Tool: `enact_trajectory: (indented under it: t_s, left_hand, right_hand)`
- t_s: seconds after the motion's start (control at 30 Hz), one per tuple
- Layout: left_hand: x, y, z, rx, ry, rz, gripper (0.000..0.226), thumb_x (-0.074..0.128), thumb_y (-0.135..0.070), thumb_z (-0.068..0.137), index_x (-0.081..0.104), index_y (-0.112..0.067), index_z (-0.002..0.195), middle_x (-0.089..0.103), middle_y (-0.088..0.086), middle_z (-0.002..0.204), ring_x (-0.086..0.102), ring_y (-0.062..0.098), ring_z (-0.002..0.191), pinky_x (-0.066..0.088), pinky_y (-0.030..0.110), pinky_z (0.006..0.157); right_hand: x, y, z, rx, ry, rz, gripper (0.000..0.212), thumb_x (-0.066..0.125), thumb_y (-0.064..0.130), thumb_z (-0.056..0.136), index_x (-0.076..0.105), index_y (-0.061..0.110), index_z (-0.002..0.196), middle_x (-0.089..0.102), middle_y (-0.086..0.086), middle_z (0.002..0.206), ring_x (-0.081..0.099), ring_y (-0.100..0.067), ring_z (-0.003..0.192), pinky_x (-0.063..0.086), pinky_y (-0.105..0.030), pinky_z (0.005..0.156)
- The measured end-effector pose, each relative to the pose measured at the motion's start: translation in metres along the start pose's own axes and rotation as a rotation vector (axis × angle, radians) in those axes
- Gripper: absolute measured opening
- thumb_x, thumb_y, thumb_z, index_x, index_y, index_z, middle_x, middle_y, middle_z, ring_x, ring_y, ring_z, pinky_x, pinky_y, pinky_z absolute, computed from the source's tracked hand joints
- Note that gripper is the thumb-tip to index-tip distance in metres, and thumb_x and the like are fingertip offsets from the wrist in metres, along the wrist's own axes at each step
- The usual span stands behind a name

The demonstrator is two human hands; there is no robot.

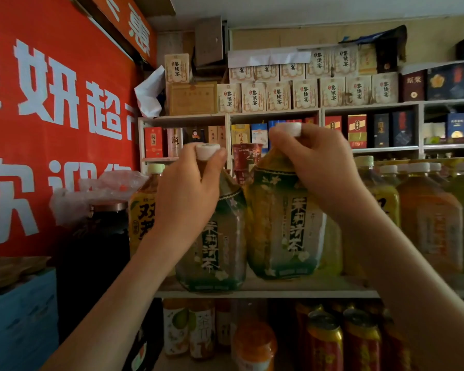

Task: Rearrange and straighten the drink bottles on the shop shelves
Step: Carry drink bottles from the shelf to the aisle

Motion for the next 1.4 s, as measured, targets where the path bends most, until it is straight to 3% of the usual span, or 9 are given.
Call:
enact_trajectory:
  t_s: [0.23, 0.33, 0.4, 0.5, 0.67, 0.83, 1.03, 1.23, 1.4]
  left_hand:
    - [0.043, -0.023, -0.037, -0.096, 0.268, -0.073, 0.028, 0.043, -0.042, 0.093, 0.055, -0.02, 0.106, 0.062, -0.006, 0.078, 0.06, -0.004, 0.068, 0.049, 0.008, 0.056]
    - [0.078, -0.036, -0.062, -0.122, 0.398, -0.114, 0.033, 0.04, -0.044, 0.093, 0.055, -0.022, 0.114, 0.062, -0.011, 0.085, 0.058, -0.004, 0.068, 0.043, 0.001, 0.058]
    - [0.11, -0.053, -0.086, -0.135, 0.508, -0.166, 0.034, 0.041, -0.044, 0.093, 0.054, -0.022, 0.115, 0.061, -0.014, 0.089, 0.057, -0.004, 0.073, 0.046, 0.006, 0.059]
    - [0.156, -0.078, -0.124, -0.145, 0.632, -0.218, 0.026, 0.043, -0.044, 0.094, 0.056, -0.025, 0.106, 0.059, -0.016, 0.084, 0.055, -0.004, 0.072, 0.044, 0.012, 0.058]
    - [0.238, -0.127, -0.202, -0.145, 0.771, -0.292, 0.029, 0.045, -0.047, 0.094, 0.053, -0.025, 0.112, 0.055, -0.018, 0.084, 0.052, -0.001, 0.075, 0.043, 0.017, 0.063]
    - [0.315, -0.192, -0.306, -0.195, 0.905, -0.462, 0.031, 0.047, -0.045, 0.093, 0.053, -0.02, 0.11, 0.061, -0.005, 0.087, 0.057, 0.013, 0.079, 0.038, 0.02, 0.057]
    - [0.407, -0.26, -0.439, -0.26, 1.12, -0.575, 0.042, 0.048, -0.042, 0.093, 0.048, -0.015, 0.126, 0.061, -0.001, 0.103, 0.058, 0.017, 0.092, 0.04, 0.025, 0.066]
    - [0.491, -0.295, -0.612, -0.079, 1.257, -0.661, 0.052, 0.043, -0.051, 0.091, 0.048, -0.012, 0.125, 0.065, 0.006, 0.104, 0.062, 0.02, 0.091, 0.049, 0.027, 0.071]
    - [0.541, -0.303, -0.786, 0.008, 1.373, -0.715, 0.051, 0.046, -0.044, 0.094, 0.046, -0.006, 0.127, 0.065, 0.011, 0.108, 0.064, 0.024, 0.095, 0.049, 0.029, 0.078]
  right_hand:
    - [-0.056, -0.006, -0.039, 0.147, 0.093, -0.014, 0.031, 0.057, 0.047, 0.087, 0.068, 0.019, 0.079, 0.07, 0.005, 0.066, 0.067, -0.007, 0.058, 0.051, -0.016, 0.051]
    - [-0.082, -0.019, -0.064, 0.184, 0.124, -0.112, 0.031, 0.057, 0.047, 0.086, 0.069, 0.019, 0.078, 0.071, 0.005, 0.068, 0.068, -0.008, 0.061, 0.054, -0.023, 0.062]
    - [-0.106, -0.036, -0.085, 0.219, 0.123, -0.196, 0.032, 0.057, 0.049, 0.085, 0.07, 0.021, 0.08, 0.072, 0.007, 0.071, 0.068, -0.007, 0.064, 0.054, -0.026, 0.069]
    - [-0.148, -0.066, -0.12, 0.3, 0.104, -0.288, 0.026, 0.058, 0.046, 0.085, 0.07, 0.023, 0.083, 0.071, 0.01, 0.072, 0.067, -0.004, 0.063, 0.053, -0.019, 0.059]
    - [-0.229, -0.13, -0.189, 0.42, -0.004, -0.469, 0.031, 0.058, 0.048, 0.085, 0.066, 0.018, 0.082, 0.067, 0.005, 0.069, 0.062, -0.007, 0.063, 0.05, -0.029, 0.062]
    - [-0.315, -0.193, -0.273, 0.532, -0.131, -0.566, 0.024, 0.06, 0.037, 0.089, 0.059, 0.013, 0.087, 0.061, 0.006, 0.067, 0.053, -0.003, 0.055, 0.04, -0.018, 0.052]
    - [-0.414, -0.275, -0.392, 0.726, -0.226, -0.722, 0.022, 0.06, 0.033, 0.09, 0.052, 0.013, 0.084, 0.052, 0.011, 0.063, 0.049, -0.002, 0.051, 0.038, -0.019, 0.05]
    - [-0.469, -0.363, -0.57, 0.925, -0.431, -0.825, 0.016, 0.058, 0.024, 0.093, 0.056, 0.01, 0.1, 0.058, 0.007, 0.077, 0.052, -0.001, 0.059, 0.042, -0.006, 0.054]
    - [-0.488, -0.45, -0.76, 1.204, -0.526, -0.909, 0.032, 0.054, 0.026, 0.095, 0.055, -0.001, 0.11, 0.067, -0.021, 0.092, 0.063, -0.033, 0.079, 0.033, -0.026, 0.062]
Point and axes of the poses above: each hand's wrist, its own z-axis towards the middle knuckle, its own x-axis out of the palm, y = z × x, the point moved 9 cm from there along z, towards the middle knuckle
